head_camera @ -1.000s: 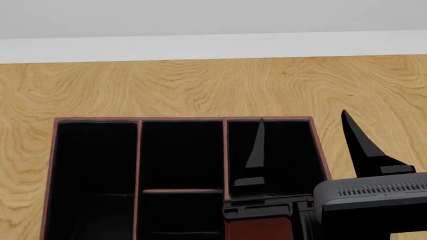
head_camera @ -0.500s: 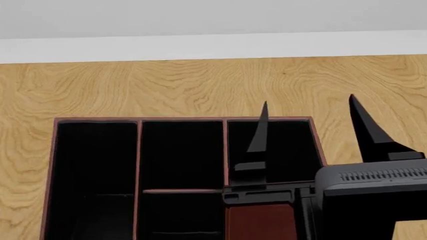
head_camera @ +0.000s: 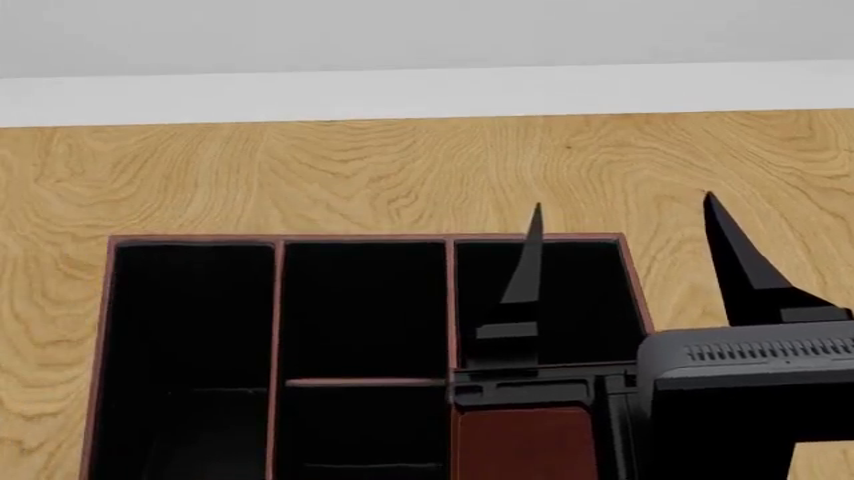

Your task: Pick up the book and place it in the back compartment of the caddy.

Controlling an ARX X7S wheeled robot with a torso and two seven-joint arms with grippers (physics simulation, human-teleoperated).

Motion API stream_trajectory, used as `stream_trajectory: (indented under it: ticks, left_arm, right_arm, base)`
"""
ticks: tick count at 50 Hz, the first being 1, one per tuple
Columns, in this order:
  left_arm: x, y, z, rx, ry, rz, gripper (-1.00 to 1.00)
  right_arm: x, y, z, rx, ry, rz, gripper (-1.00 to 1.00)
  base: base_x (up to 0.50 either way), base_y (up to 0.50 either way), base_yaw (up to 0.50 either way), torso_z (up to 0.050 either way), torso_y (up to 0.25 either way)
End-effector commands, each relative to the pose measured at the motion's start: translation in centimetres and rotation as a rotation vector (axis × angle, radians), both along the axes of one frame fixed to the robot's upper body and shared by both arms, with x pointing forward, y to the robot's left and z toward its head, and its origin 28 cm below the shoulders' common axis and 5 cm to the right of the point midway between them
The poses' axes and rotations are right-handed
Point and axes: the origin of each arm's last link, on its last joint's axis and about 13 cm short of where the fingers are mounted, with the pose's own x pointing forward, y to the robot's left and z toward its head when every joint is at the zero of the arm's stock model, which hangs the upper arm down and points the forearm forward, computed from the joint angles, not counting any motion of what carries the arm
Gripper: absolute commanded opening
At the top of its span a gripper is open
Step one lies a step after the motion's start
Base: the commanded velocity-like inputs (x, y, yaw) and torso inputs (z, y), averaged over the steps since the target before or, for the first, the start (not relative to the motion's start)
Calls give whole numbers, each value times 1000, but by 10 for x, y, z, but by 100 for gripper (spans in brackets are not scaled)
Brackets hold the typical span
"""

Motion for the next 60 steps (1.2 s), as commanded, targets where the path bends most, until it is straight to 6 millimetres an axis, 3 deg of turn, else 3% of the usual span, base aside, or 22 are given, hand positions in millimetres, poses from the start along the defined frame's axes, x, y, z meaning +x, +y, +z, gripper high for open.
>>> stream_trajectory:
  ticks: [1, 11, 23, 35, 60]
  left_arm:
    - [-8, 3, -15, 2, 58, 5, 100]
    - [-12, 5, -29, -38, 83, 1, 100]
    - [-26, 5, -60, -72, 139, -9, 100]
    - [-31, 10, -72, -77, 166, 17, 100]
    - [-12, 23, -91, -80, 204, 60, 100]
  right_arm:
    - [0, -1, 0, 5, 1, -11, 100]
    - [1, 1, 0, 0, 5, -8, 100]
    - [5, 1, -1, -3, 16, -3, 100]
    - [5, 1, -1, -5, 19, -2, 100]
    - [9, 2, -2, -11, 30, -7, 100]
  base:
    - [0, 0, 0, 0, 0]
    - [0, 0, 0, 0, 0]
    - [0, 0, 0, 0, 0]
    - [0, 0, 0, 0, 0]
    - [0, 0, 0, 0, 0]
